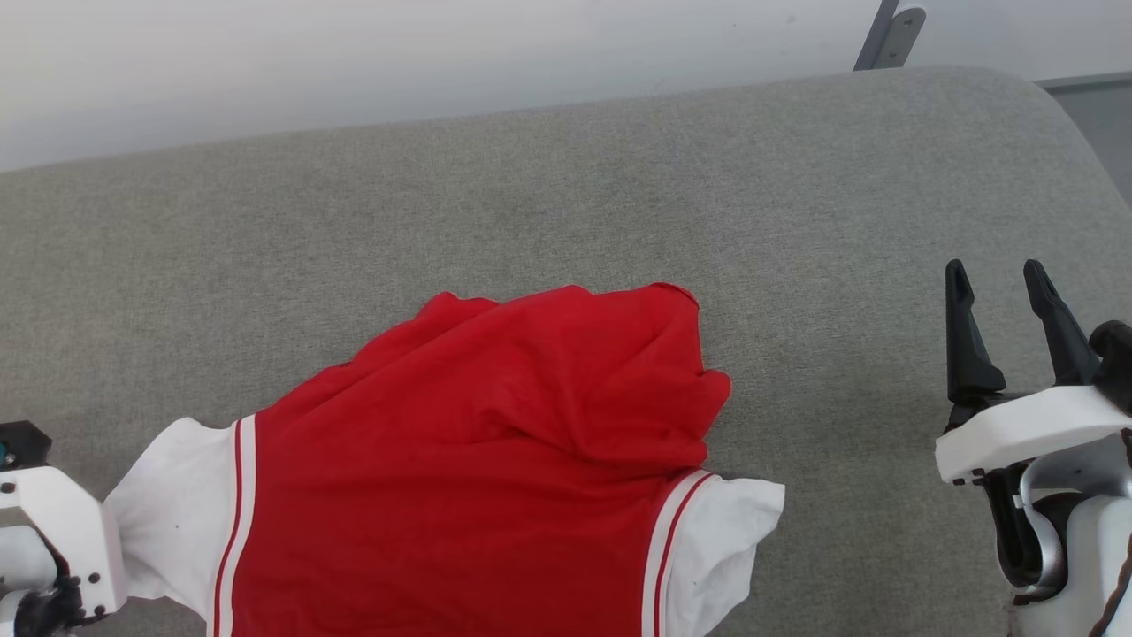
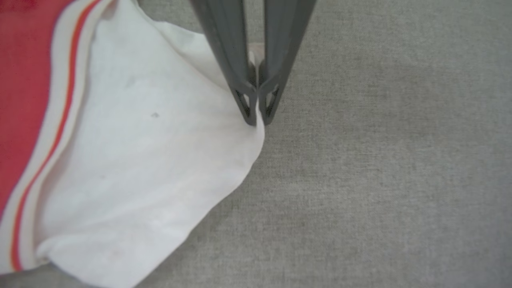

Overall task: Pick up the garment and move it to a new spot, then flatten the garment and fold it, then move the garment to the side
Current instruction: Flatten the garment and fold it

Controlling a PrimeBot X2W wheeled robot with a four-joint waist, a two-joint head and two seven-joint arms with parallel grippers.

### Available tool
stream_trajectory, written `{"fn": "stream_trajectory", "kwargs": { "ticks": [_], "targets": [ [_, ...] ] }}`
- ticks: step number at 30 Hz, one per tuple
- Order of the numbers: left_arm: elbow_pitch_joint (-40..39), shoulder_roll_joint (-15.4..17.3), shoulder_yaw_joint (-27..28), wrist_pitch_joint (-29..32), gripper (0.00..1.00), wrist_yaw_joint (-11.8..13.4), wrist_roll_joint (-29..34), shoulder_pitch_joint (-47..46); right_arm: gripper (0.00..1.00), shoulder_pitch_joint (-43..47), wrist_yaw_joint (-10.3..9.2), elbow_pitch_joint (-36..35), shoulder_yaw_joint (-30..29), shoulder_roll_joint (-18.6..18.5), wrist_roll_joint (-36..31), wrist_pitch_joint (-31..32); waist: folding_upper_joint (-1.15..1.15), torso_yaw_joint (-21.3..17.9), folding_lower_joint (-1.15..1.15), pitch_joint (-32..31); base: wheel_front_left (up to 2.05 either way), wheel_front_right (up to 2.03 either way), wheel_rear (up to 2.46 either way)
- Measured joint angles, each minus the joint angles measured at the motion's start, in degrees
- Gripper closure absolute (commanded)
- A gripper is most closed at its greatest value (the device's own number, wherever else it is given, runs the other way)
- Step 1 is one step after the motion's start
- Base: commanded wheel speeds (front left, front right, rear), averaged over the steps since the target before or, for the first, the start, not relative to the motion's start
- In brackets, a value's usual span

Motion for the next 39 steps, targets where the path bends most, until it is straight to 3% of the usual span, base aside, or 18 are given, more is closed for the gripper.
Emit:
{"fn": "stream_trajectory", "kwargs": {
  "ticks": [1,2,14,20,29,39],
  "targets": [
    [-0.1,0.0,-0.2,0.1,0.82,-0.4,-0.1,0.0,0.00,0.0,0.00,0.0,0.0,0.1,0.0,0.0,0.00,0.0,0.00,0.1,0.00,0.00,0.00],
    [-0.7,0.1,-0.6,0.3,0.00,-1.0,-0.1,-0.2,0.00,0.0,0.00,0.0,0.1,0.1,0.0,0.0,0.00,0.1,0.00,0.3,0.00,0.00,0.00],
    [-10.8,0.3,-4.5,8.9,0.00,-3.5,-1.4,-9.0,0.00,0.0,0.00,-0.1,1.6,0.3,0.3,0.4,0.00,-0.6,0.00,0.3,0.00,0.00,0.00],
    [-15.1,-3.0,-10.3,15.3,0.00,-4.6,-3.1,-15.5,0.00,0.0,0.00,0.1,3.0,0.3,1.2,0.5,0.00,-2.1,0.00,-0.2,0.00,0.00,0.00],
    [-10.5,-6.1,-17.6,17.0,0.00,-5.5,-2.0,-18.9,0.00,0.0,0.00,0.2,4.7,0.4,2.4,1.2,0.00,-4.3,0.00,0.3,0.00,0.00,0.00],
    [1.9,-6.8,-23.4,9.9,0.00,-5.7,2.2,-22.7,0.00,-1.7,0.00,0.4,6.7,0.4,3.6,1.1,0.00,-6.9,0.00,3.6,0.00,0.00,0.00]
  ]
}}
